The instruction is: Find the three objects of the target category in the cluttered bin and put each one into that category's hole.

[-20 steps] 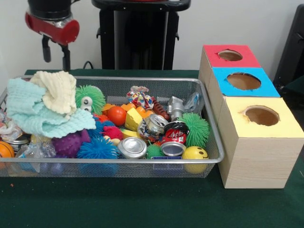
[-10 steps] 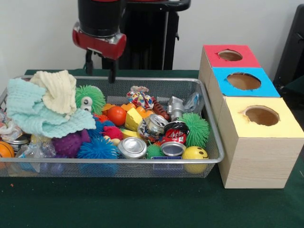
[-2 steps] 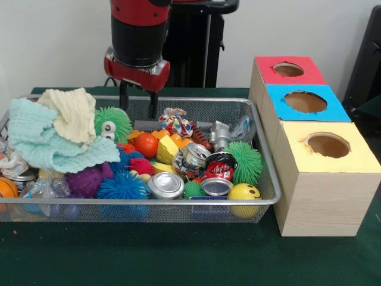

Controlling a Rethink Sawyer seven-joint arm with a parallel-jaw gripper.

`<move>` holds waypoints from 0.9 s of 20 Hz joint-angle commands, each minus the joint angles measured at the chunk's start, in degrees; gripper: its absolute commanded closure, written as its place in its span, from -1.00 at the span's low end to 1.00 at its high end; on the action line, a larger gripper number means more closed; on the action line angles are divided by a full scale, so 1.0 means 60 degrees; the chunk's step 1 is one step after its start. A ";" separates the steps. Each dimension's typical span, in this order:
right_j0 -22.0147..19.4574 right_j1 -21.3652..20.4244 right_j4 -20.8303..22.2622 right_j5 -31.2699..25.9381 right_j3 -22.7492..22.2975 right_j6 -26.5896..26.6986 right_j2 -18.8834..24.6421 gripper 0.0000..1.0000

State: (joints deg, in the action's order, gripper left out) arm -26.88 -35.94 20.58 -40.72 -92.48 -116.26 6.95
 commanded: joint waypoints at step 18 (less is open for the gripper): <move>0.0006 0.2613 -0.0316 0.1557 0.1933 -0.1237 -0.0353 -1.00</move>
State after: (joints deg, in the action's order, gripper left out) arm -26.83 -27.09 20.26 -34.22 -86.41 -116.28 4.48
